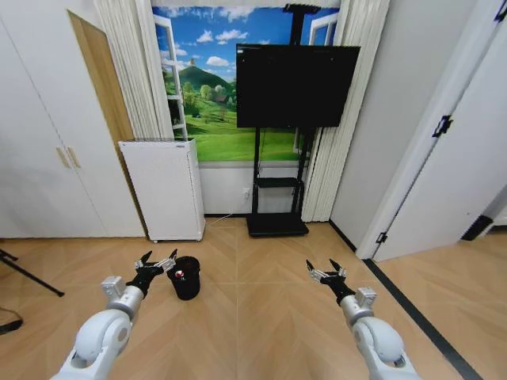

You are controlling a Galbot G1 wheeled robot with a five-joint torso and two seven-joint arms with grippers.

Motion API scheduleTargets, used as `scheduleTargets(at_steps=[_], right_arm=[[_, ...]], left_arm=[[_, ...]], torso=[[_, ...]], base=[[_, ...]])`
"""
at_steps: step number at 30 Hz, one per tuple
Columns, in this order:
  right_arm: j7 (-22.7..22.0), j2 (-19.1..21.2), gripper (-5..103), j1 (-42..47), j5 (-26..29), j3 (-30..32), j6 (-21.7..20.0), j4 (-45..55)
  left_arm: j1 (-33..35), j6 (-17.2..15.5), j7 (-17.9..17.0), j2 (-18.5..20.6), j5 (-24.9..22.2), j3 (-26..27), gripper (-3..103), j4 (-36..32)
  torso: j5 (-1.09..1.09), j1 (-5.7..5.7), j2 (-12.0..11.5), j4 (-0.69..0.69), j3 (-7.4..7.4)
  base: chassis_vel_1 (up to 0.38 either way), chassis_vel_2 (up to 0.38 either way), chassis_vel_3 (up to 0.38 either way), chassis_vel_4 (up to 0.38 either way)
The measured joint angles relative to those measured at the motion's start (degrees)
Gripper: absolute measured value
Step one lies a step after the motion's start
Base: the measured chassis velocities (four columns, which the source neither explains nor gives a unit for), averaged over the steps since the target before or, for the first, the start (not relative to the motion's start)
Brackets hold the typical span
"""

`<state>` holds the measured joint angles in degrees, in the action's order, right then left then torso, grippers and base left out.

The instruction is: Pick up the trash bin and place the garbage on the floor into it.

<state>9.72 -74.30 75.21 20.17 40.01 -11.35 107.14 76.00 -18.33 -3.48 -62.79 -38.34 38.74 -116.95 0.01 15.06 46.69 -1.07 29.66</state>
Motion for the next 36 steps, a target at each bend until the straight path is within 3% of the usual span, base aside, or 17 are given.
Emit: scheduleTargets(at_steps=[19,36], right_arm=[[-0.7,-1.4,100,0.1,-2.1,-1.0,0.7,-0.3],[-1.8,-2.1,100,0.6,-4.9,-1.1,1.8,-0.5]], left_arm=[[0.1,0.9,-0.1,-0.5,0.1,0.3,100,0.8],[0.2,1.9,-0.6,-0.7,3.0,0.3,100,1.2]], torso=[[-0.01,-0.07,0.0,0.00,-0.05],[0.00,-0.05,-0.1,0.02,-0.04]], base=[[0.227,-0.221,-0.215,0.223],[-0.014,0.014,0.014,-0.017]])
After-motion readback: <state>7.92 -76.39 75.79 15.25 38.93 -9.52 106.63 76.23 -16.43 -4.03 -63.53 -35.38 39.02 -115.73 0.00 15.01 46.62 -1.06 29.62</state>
